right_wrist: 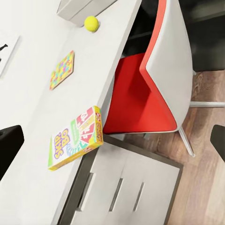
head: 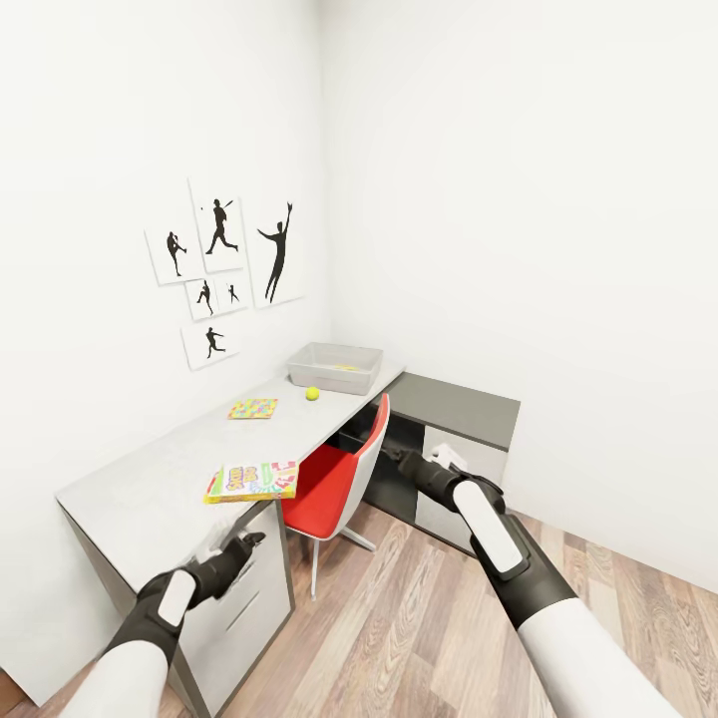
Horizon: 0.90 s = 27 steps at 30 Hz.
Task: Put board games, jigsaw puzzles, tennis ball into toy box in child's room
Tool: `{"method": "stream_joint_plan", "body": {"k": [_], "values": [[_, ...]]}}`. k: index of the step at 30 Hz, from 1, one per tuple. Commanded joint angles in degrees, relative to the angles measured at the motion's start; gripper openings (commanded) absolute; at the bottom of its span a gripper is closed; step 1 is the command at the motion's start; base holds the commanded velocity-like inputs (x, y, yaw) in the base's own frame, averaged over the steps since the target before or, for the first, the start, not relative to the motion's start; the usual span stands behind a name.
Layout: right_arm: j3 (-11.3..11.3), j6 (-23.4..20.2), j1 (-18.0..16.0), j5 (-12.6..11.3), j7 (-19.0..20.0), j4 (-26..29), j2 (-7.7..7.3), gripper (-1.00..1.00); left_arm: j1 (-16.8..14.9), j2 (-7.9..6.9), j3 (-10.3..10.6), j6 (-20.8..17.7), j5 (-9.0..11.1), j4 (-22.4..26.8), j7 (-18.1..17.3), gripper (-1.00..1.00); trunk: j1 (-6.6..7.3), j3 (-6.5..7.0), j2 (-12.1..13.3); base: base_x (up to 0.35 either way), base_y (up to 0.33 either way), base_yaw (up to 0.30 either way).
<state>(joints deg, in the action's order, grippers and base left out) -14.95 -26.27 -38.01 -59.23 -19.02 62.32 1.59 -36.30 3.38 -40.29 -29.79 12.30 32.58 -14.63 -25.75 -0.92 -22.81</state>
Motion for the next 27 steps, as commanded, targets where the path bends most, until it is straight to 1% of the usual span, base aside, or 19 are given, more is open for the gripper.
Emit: {"method": "stream_joint_plan", "body": {"k": [1, 9, 16, 22, 27], "values": [[0.0, 0.0, 0.0, -0.6, -0.5, 0.1, -0.01, 1.0, -0.1, 0.1, -0.4, -0.5, 0.2, -0.1, -0.1, 1.0, -0.04, -0.1, -0.1, 0.0, 0.0, 0.0], [0.0, -0.1, 0.0, -0.6, -0.5, 0.1, -0.01, 1.0, -0.1, 0.17, -0.3, -0.6, 0.2, -0.7, 0.3, 1.0, -0.04, -0.1, -0.1, 0.0, 0.0, 0.0], [0.0, -0.1, 0.0, -0.6, -0.5, 0.1, -0.03, 1.0, -0.2, 0.17, -0.7, 0.0, 0.5, -0.9, 0.3, 1.0, -0.04, -0.1, -0.1, 0.0, 0.0, 0.0], [-0.1, -0.1, 0.0, -0.6, -0.5, 0.1, 0.0, 1.0, -0.2, -0.27, -0.9, 0.1, 0.5, -1.0, -0.3, 1.0, -0.04, -0.1, -0.1, 0.0, 0.0, 0.0], [-0.1, -0.1, 0.0, -0.6, -0.5, 0.1, 0.03, 1.0, -0.2, -0.35, -0.9, 0.3, 0.5, -1.0, -0.4, 1.0, -0.04, -0.1, -0.1, 0.0, 0.0, 0.0]]}}
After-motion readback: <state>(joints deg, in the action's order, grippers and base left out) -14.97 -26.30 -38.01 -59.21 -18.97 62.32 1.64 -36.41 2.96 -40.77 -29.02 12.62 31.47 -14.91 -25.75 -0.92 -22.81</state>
